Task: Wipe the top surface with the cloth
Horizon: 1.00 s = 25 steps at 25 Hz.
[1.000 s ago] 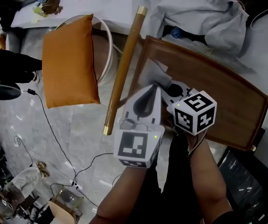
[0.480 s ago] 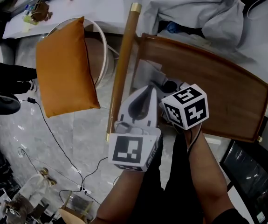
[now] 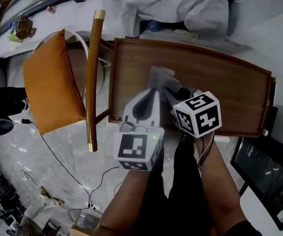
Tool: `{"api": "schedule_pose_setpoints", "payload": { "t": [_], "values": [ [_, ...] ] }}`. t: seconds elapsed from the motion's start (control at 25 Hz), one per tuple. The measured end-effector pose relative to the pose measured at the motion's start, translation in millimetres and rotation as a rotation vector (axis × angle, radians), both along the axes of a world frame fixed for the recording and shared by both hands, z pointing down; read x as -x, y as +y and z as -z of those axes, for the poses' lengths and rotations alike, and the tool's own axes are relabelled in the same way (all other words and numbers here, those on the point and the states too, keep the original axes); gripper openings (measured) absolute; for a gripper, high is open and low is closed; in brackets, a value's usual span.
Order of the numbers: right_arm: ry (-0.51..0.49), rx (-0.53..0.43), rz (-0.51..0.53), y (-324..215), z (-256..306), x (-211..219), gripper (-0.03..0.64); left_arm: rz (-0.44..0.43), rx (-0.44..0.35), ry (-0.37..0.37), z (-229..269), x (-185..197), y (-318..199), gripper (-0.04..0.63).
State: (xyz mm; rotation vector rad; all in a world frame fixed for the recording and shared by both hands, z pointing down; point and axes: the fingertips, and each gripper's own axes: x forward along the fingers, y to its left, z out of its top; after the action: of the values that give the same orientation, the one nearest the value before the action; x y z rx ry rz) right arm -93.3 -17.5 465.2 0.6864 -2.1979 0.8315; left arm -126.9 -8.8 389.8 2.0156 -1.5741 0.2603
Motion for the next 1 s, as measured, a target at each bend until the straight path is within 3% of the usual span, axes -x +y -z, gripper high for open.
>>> {"api": "schedule_pose_setpoints", "payload": {
  "t": [0.6, 1.0],
  "values": [
    [0.084, 0.001, -0.229, -2.7, -2.3, -209.0, 0.029, -0.221, 0.035, 0.028, -12.2, -189.7, -5.1, 0.011],
    [0.136, -0.023, -0.342, -13.5, 6.1, -317.2, 0.029, -0.329, 0.052, 0.042, -18.3, -292.2, -6.4, 0.011]
  ]
}}
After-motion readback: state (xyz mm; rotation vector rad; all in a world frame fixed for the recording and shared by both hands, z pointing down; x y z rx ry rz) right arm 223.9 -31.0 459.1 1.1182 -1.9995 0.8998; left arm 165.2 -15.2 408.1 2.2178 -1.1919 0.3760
